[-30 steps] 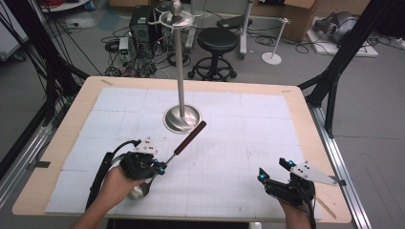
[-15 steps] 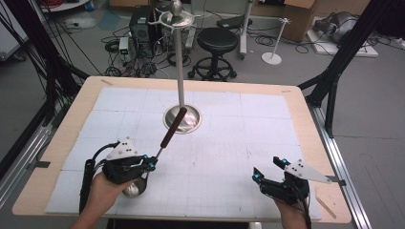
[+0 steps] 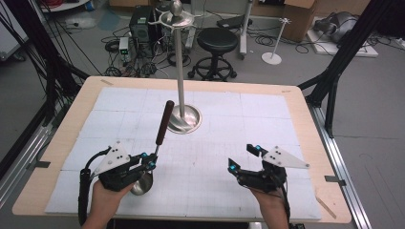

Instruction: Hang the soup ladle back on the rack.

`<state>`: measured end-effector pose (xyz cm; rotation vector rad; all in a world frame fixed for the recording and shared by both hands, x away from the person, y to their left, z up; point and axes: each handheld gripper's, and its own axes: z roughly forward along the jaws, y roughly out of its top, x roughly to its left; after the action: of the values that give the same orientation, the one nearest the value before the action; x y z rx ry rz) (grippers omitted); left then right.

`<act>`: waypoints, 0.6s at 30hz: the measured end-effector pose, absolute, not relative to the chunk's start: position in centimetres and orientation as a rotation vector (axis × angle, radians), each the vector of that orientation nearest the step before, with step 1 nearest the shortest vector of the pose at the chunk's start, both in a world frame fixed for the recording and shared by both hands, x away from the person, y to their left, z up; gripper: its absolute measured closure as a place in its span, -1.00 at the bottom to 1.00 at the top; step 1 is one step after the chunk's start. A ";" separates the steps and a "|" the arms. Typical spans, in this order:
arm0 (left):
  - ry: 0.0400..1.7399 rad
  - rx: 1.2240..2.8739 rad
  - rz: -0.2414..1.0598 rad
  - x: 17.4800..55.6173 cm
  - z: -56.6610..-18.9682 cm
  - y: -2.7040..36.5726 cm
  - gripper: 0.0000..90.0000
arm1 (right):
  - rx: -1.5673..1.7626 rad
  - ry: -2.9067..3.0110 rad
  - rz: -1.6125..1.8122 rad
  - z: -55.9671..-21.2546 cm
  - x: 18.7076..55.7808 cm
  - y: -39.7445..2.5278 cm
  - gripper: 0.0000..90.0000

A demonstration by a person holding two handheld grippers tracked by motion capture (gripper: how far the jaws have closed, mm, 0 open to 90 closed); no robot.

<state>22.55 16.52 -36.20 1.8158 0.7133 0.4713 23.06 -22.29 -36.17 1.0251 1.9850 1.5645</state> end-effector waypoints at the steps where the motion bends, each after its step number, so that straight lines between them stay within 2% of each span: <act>1: 0.719 1.805 0.478 22.4 -36.2 16.3 0.87 | 1.008 1.994 1.576 -35.9 23.2 -21.7 -0.59; 5: 0.716 1.797 0.505 22.2 -36.0 15.6 0.87 | 0.920 2.023 1.635 -34.4 23.8 -19.4 -0.49; 12: 0.725 1.789 0.565 21.8 -35.7 13.8 0.87 | 0.835 2.028 1.700 -31.8 24.6 -16.1 -0.44; 18: 0.734 1.790 0.592 21.8 -35.7 12.4 0.87 | 0.767 2.006 1.744 -30.2 24.8 -13.9 -0.23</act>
<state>21.82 12.39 -35.70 1.7902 0.7340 0.5921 24.79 -13.93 -30.18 0.7667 2.0062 1.7437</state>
